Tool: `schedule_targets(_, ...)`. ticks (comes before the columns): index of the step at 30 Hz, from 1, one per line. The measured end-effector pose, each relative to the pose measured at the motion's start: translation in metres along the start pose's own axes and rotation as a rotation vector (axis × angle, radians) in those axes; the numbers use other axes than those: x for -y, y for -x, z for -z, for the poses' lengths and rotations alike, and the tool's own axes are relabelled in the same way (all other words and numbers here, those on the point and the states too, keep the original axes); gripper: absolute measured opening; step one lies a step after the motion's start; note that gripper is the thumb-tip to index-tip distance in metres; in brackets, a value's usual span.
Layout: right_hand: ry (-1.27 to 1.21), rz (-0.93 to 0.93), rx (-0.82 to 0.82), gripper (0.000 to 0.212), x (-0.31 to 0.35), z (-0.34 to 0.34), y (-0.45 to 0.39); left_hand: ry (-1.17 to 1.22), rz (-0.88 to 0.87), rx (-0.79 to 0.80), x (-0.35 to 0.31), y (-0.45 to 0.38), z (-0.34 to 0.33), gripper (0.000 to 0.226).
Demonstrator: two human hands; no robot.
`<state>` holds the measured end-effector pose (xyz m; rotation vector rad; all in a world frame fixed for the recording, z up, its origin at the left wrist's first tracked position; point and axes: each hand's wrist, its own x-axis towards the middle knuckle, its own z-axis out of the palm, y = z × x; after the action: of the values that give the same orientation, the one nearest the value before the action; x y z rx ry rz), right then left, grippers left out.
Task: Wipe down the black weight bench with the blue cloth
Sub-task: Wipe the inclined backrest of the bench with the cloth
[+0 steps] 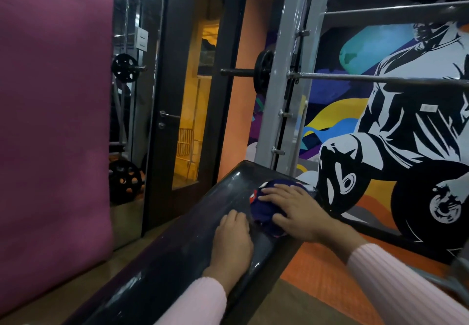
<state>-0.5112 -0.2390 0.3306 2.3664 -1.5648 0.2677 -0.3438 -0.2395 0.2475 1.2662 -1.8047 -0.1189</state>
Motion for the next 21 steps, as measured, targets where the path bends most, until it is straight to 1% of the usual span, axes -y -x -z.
schedule_targets(3,0.061,-0.123,-0.045,0.072,-0.019,0.006,-0.017,-0.080,0.037,0.110,-0.004,-0.009,0.004,0.029)
schedule_targets(5,0.114,-0.171,-0.018,0.067,-0.013,0.002,-0.033,-0.133,0.036,0.155,-0.005,-0.010,0.004,0.033)
schedule_targets(7,0.117,-0.179,0.013,0.063,0.002,-0.006,-0.043,-0.162,0.039,0.175,-0.006,-0.011,0.006,0.034)
schedule_targets(9,0.113,-0.139,0.033,0.061,0.016,-0.012,-0.043,-0.144,0.063,0.189,-0.007,-0.013,0.007,0.031)
schedule_targets(12,0.112,-0.034,0.062,0.060,0.025,-0.014,-0.026,-0.139,0.060,0.200,-0.008,-0.015,0.008,0.028)
schedule_targets(15,0.046,0.026,0.082,0.072,0.015,-0.007,-0.009,-0.146,0.056,0.231,-0.005,-0.018,0.008,0.027)
schedule_targets(17,0.033,-0.041,0.066,0.075,0.001,0.001,-0.015,-0.163,0.056,0.269,-0.005,-0.021,0.010,0.027)
schedule_targets(19,0.067,-0.153,0.057,0.066,-0.008,0.007,-0.034,-0.170,0.074,0.304,-0.006,-0.025,0.012,0.029)
schedule_targets(21,0.100,-0.200,0.077,0.059,-0.005,0.005,-0.052,-0.160,0.111,0.345,-0.008,-0.030,0.015,0.031)
